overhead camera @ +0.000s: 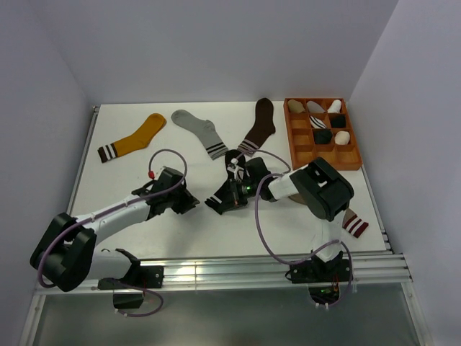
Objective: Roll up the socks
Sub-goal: Roll the sock at the center of the board.
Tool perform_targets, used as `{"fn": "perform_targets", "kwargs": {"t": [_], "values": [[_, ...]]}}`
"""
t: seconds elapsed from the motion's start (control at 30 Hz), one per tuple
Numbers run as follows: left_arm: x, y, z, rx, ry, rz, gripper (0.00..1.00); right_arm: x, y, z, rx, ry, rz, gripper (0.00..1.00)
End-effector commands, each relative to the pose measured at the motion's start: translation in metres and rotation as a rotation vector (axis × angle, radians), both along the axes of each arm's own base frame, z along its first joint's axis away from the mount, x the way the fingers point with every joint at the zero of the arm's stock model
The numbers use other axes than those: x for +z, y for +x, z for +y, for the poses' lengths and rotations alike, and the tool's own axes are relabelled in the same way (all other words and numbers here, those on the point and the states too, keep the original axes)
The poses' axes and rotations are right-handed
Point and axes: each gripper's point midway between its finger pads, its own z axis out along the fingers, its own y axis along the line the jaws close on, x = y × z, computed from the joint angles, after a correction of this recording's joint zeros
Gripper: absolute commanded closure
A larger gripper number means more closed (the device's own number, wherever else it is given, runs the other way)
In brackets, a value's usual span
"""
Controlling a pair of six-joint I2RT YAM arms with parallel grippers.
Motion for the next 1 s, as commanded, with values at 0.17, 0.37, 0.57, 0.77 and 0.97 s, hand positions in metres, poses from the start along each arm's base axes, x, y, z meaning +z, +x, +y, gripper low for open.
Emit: {"fn": "perform_targets", "kwargs": {"t": [0.17, 0.37, 0.57, 0.77, 0.97], "values": [[-0.002, -0.003, -0.027, -0.112, -0.020, -0.053, 0.72, -0.003, 0.000, -0.004, -0.045, 0.100, 0.193, 1.00], [-0.023, -0.007, -0.034, -0.145, 0.020, -0.007, 0.77, -0.009, 0.001, -0.007, -0.062, 0.096, 0.231, 1.00], [-0.027, 0.000, -0.042, -0.157, 0.011, -0.028, 0.78, -0.012, 0.003, -0.009, -0.065, 0.068, 0.226, 1.00], [-0.023, 0.002, -0.050, -0.173, -0.043, -0.062, 0.72, -0.014, 0.003, -0.009, -0.065, 0.060, 0.233, 1.00], [-0.019, 0.003, -0.053, -0.174, -0.086, -0.101, 0.71, -0.014, 0.002, -0.009, -0.066, 0.059, 0.235, 1.00]]}}
